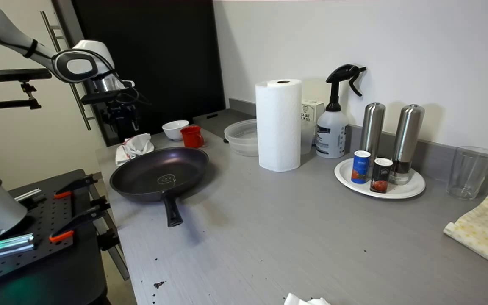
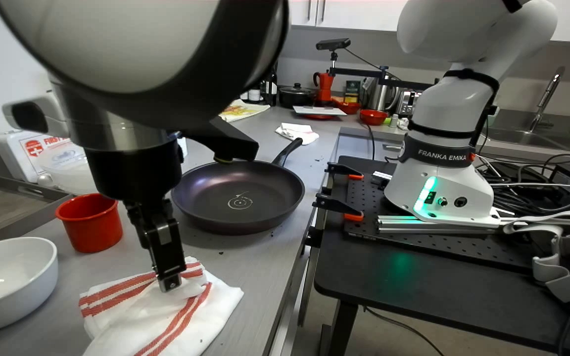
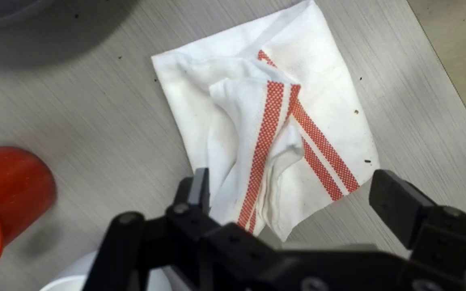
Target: Clean the pan
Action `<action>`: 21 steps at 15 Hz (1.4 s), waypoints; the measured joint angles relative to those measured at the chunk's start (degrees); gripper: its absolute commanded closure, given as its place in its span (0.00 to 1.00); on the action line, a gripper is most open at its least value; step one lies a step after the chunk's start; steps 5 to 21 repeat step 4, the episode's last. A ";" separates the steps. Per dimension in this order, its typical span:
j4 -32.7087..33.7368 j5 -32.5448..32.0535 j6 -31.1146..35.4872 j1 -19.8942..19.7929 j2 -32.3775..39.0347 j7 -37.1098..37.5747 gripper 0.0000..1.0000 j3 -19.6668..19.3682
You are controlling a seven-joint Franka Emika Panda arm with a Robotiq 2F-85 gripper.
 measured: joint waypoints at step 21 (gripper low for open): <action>-0.69 -1.70 0.29 0.93 1.39 1.34 0.00 -1.35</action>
